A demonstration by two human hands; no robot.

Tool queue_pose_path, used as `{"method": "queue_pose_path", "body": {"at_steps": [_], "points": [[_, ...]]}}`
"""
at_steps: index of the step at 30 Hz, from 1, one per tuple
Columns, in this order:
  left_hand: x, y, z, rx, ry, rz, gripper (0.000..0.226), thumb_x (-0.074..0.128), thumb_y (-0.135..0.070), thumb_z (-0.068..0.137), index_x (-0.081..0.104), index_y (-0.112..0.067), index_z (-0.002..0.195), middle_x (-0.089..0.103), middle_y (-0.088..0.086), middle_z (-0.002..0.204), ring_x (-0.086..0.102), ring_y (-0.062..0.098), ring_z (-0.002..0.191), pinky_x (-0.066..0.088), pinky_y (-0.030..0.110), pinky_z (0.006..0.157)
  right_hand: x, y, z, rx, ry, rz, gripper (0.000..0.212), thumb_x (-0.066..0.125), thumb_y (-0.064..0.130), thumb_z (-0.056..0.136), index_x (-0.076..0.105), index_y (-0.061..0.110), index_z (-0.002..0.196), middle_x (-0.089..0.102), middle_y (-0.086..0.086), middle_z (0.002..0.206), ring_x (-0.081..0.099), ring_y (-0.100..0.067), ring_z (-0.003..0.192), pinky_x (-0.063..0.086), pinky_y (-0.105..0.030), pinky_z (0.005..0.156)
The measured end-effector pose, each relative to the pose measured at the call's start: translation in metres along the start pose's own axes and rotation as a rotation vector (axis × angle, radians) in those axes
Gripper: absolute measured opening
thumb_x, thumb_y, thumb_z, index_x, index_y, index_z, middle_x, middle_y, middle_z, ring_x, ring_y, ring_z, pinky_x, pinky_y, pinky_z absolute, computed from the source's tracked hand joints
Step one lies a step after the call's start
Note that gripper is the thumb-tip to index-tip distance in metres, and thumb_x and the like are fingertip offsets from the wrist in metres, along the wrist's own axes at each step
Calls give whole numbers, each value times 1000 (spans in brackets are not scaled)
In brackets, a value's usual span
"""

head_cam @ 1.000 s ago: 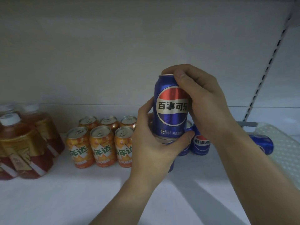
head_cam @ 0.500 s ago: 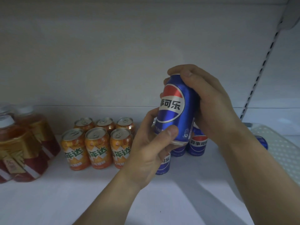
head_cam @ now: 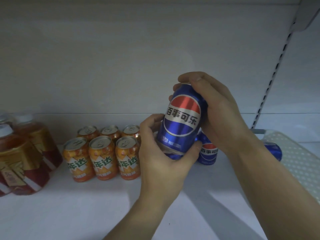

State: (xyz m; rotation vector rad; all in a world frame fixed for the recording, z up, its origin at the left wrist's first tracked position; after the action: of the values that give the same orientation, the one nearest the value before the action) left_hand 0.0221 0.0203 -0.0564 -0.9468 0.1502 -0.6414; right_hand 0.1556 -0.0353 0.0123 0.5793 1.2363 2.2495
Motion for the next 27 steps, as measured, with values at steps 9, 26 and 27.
{"method": "queue_pose_path", "body": {"at_steps": [9, 26, 27], "points": [[9, 1, 5, -33, 163, -107, 74, 88, -29, 66, 47, -27, 127, 65, -7, 123, 69, 18, 111, 58, 25, 82, -7, 7, -2, -30, -22, 13, 25, 63, 30, 90, 70, 13, 107, 75, -12, 106, 70, -42, 105, 61, -48, 91], [25, 19, -3, -253, 260, -460, 61, 86, -50, 69, 65, -27, 121, 72, 2, 121, 70, 29, 109, 60, 33, 83, -4, 4, -1, 29, 60, 35, 28, 61, 32, 90, 70, 14, 110, 71, -23, 114, 69, -32, 94, 56, -58, 94], [26, 20, -3, -278, 282, -477, 63, 85, -55, 67, 66, -29, 121, 71, 3, 124, 69, 34, 112, 60, 36, 85, -4, 5, -1, 28, 62, 33, 28, 60, 33, 91, 70, 15, 111, 69, -25, 117, 68, -33, 95, 54, -61, 96]]}}
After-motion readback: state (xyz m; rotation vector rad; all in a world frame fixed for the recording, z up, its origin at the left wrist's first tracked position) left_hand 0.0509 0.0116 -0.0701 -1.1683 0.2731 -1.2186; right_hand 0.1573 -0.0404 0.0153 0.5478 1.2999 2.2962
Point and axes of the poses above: each hand's wrist, its own z-axis towards the middle knuckle, its own x-axis out of the palm, y = z × x, the point moved 9 cm from there along z, towards the middle knuckle
